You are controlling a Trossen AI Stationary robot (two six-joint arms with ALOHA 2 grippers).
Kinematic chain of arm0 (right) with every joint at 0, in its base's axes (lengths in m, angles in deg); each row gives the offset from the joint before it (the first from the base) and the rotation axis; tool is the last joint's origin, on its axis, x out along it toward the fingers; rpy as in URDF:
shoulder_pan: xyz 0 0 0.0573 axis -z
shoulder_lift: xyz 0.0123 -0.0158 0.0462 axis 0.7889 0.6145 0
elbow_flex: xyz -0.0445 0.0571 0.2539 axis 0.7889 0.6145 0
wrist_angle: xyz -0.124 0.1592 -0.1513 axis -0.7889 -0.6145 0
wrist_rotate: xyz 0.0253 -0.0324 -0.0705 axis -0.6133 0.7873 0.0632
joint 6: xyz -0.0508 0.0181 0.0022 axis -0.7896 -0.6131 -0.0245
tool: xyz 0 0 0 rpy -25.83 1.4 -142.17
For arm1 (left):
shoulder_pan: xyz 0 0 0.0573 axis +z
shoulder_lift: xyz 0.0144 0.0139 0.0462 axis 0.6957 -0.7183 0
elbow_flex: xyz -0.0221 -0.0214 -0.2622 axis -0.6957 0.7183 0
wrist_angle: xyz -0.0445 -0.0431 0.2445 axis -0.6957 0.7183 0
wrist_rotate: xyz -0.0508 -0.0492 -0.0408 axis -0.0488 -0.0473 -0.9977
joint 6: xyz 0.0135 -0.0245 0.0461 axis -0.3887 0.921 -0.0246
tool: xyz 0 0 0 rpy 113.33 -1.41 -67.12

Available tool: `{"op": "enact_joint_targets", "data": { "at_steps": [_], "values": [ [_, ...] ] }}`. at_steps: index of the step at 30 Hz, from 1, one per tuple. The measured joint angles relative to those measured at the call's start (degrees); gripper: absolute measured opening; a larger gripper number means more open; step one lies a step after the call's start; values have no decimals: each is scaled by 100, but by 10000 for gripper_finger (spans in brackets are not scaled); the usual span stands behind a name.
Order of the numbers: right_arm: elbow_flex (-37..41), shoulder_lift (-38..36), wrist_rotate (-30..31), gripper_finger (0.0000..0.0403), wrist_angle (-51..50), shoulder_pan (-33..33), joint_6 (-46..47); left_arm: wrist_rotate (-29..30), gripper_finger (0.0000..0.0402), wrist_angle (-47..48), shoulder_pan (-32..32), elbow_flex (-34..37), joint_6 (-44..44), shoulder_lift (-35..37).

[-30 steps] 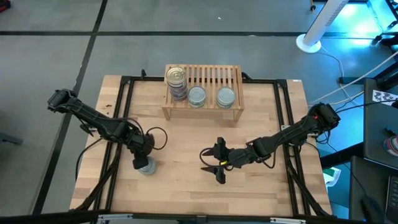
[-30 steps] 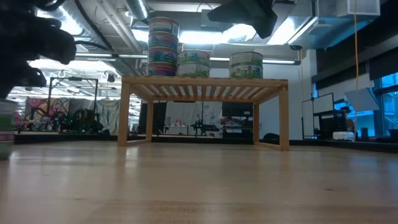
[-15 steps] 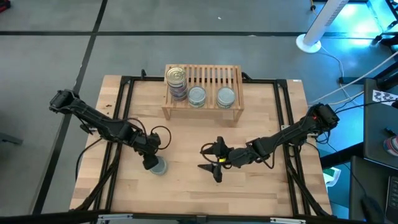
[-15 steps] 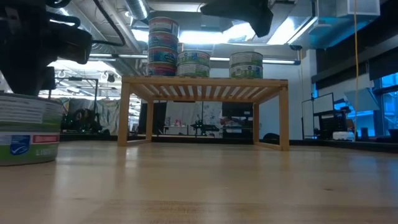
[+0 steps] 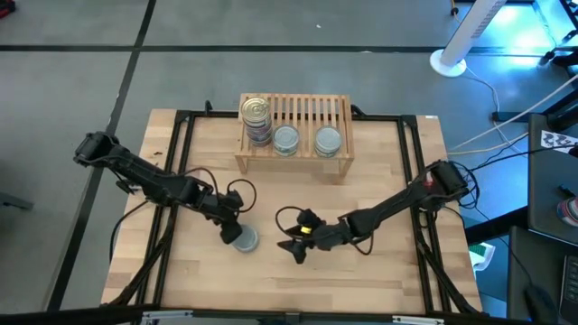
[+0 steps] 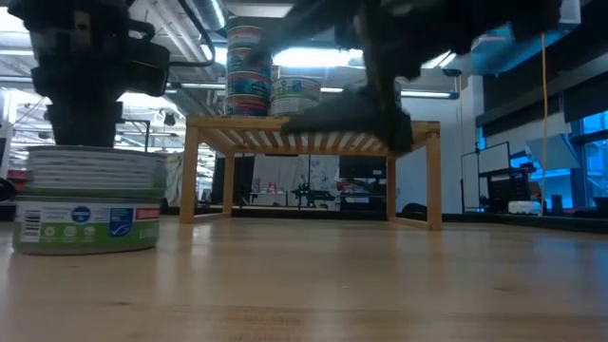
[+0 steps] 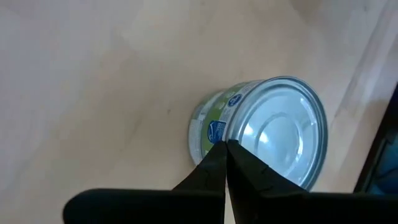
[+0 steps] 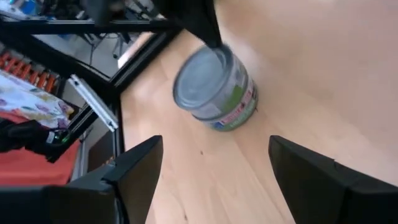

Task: Stack canned seafood by type on shelf
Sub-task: Stack the green tuna can on top of the other green tuna can on the shelf

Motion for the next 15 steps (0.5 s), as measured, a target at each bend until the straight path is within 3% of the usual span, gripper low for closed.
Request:
{"op": "enact_joint_targets", "data": {
  "at_steps": [15],
  "values": [
    [0, 1039, -646, 293, 1546, 598, 1235, 331, 3, -185, 338, 0, -384, 2]
  ]
}}
